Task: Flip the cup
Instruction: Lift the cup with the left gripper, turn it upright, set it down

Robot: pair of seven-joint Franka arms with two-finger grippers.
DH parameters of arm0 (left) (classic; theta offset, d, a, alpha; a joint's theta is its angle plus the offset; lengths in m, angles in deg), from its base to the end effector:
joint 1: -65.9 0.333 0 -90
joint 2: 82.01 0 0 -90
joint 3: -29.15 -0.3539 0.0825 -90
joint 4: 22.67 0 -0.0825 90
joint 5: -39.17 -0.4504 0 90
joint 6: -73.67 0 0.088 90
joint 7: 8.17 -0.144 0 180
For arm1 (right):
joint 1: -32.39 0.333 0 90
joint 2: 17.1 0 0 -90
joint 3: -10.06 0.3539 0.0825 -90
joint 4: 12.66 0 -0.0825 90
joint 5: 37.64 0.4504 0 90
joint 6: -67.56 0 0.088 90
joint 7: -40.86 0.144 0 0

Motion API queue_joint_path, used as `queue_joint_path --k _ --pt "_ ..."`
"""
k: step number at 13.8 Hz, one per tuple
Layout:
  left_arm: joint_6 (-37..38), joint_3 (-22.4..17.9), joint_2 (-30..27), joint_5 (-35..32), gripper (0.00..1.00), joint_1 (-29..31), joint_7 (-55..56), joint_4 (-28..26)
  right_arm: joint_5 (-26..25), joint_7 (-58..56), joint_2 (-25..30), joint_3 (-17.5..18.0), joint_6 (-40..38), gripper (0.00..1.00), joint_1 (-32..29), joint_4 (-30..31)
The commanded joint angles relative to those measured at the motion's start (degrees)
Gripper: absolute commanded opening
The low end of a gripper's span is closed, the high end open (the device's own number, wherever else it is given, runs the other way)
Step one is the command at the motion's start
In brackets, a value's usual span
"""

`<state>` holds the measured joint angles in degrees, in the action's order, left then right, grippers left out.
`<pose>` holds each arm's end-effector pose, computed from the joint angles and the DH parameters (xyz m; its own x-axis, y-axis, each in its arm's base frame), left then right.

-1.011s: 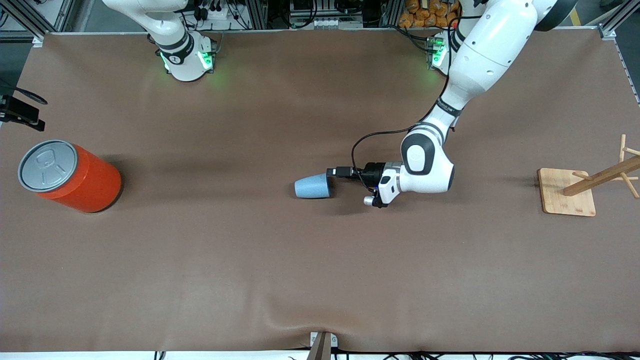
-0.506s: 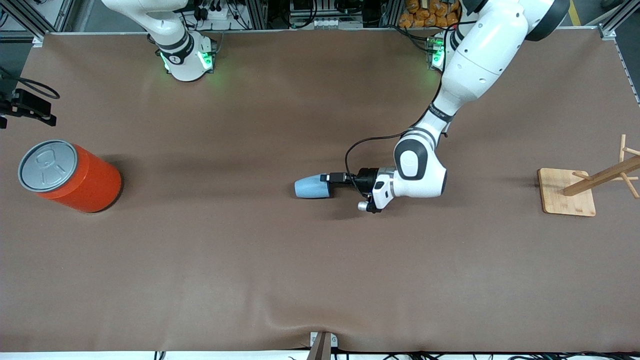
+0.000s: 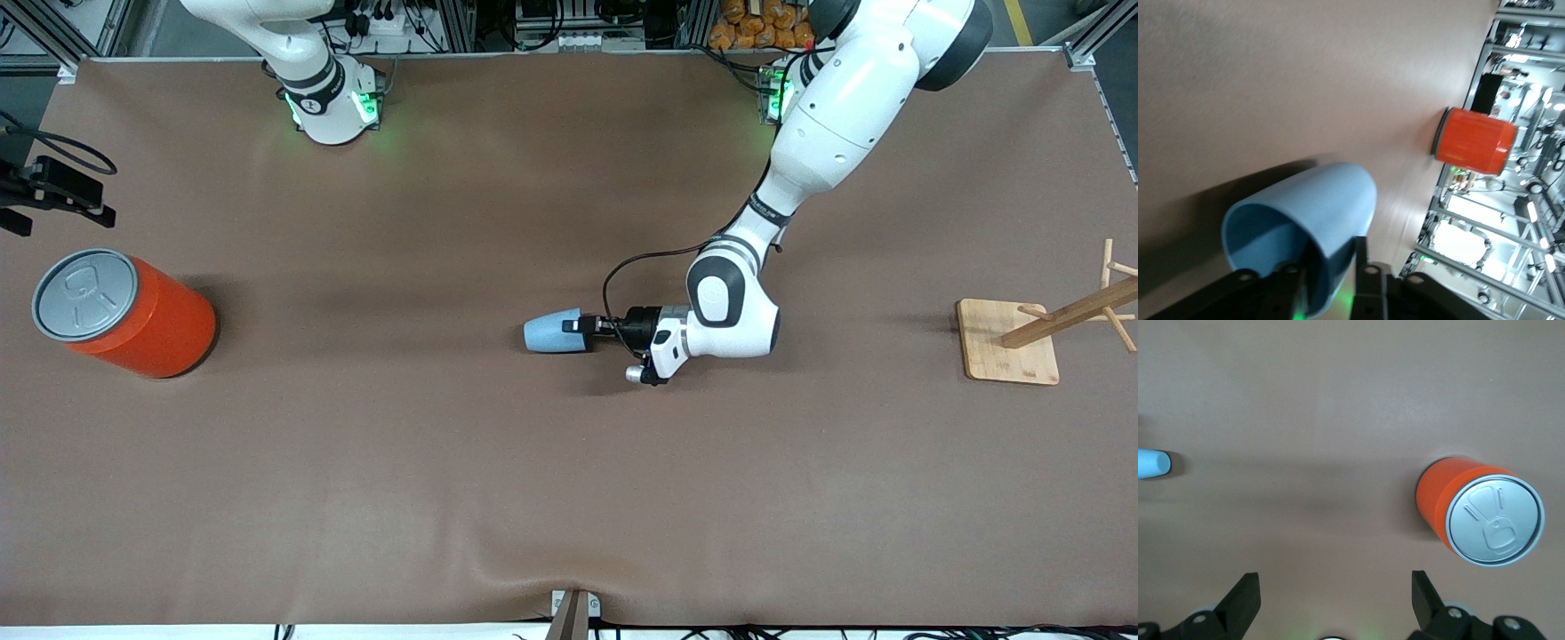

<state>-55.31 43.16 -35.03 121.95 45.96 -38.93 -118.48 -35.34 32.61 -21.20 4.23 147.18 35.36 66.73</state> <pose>0.6009 -0.4553 0.0995 0.9665 -0.0496 -0.2519 0.2061 -0.4350 0.8765 0.6233 -0.0222 0.6638 0.9930 0.1009 -0.0617 0.0985 -0.9943 -0.0419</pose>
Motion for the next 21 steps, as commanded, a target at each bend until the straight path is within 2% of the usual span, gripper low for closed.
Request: queue_joint_path --k 1,3,6,9,10,16,17,19,21 --pt "-0.93 -1.08 0.22 1.34 0.00 -0.45 1.40 2.82 1.29 0.34 -0.39 -0.14 0.27 1.00 2.73 -0.28" --pt "-0.93 -2.14 -1.27 -2.06 0.00 -0.28 6.30 3.26 1.65 0.87 -0.21 0.12 0.27 1.00 4.14 -0.72" --pt "-0.84 -3.02 -4.78 -15.14 0.00 1.47 19.11 4.94 2.17 0.35 -1.52 -0.14 5.43 1.00 4.41 -0.46" --pt "-0.14 -3.72 -11.28 -34.54 0.00 5.07 33.62 4.59 0.42 0.69 -4.52 0.03 4.50 1.00 5.81 0.67" --pt "1.25 -3.64 -12.78 -41.57 0.00 6.56 36.88 4.59 -2.19 0.78 -4.35 0.04 3.97 1.00 6.17 0.77" --pt "9.44 -3.81 -18.67 -74.99 0.00 15.35 40.16 2.75 -3.80 0.87 -3.73 -0.67 4.31 1.00 2.92 0.33" --pt "9.35 -3.64 -19.11 -77.83 0.00 17.19 40.17 1.35 -3.89 0.87 -3.64 -0.67 4.23 1.00 2.92 -0.10" --pt "8.48 -3.81 -19.12 -78.56 0.00 18.70 39.99 -0.59 -3.10 0.35 -2.76 -0.76 3.96 1.00 2.30 -0.55" --pt "5.68 -3.72 -19.21 -83.36 0.00 20.81 40.08 -3.13 -2.92 0.17 -0.05 -1.37 3.35 1.00 1.42 -0.11"
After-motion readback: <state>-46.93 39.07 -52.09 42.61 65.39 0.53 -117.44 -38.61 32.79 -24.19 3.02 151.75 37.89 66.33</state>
